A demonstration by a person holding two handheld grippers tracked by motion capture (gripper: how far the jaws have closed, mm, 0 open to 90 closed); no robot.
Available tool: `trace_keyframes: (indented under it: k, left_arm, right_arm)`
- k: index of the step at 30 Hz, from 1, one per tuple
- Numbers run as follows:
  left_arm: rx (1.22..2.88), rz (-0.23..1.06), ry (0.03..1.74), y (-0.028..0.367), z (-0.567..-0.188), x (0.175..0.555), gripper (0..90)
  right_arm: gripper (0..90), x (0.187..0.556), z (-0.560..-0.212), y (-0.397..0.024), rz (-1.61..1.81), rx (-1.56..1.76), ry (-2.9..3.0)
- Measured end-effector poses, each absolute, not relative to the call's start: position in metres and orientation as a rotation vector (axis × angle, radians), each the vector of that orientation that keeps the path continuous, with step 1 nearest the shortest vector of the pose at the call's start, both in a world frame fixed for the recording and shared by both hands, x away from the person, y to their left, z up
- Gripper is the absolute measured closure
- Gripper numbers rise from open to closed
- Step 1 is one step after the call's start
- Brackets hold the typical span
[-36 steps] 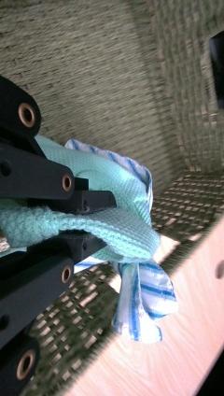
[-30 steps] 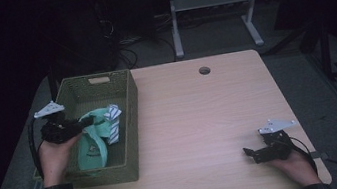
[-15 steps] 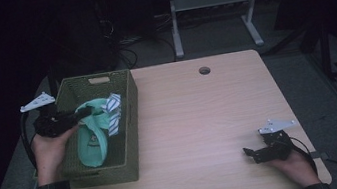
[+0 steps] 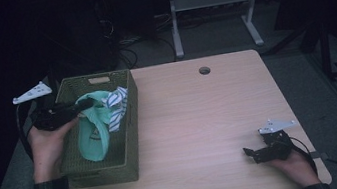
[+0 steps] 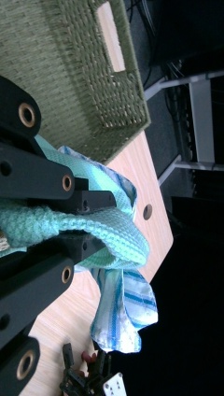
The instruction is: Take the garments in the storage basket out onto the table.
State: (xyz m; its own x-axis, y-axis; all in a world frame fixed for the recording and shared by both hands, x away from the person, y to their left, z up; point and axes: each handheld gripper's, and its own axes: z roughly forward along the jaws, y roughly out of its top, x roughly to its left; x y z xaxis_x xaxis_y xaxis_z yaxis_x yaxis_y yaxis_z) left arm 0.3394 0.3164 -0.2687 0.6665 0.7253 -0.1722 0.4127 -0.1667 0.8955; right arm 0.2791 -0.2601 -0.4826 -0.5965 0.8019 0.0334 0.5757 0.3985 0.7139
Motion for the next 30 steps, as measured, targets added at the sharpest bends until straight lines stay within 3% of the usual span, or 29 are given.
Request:
trace_keyframes:
  k: [30]
  left_arm:
    - [1.767,0.282,0.721,0.242,-0.238,0.337,82.4]
  right_arm:
    - [7.3,0.279,-0.483,-0.260,1.007,1.200,2.344]
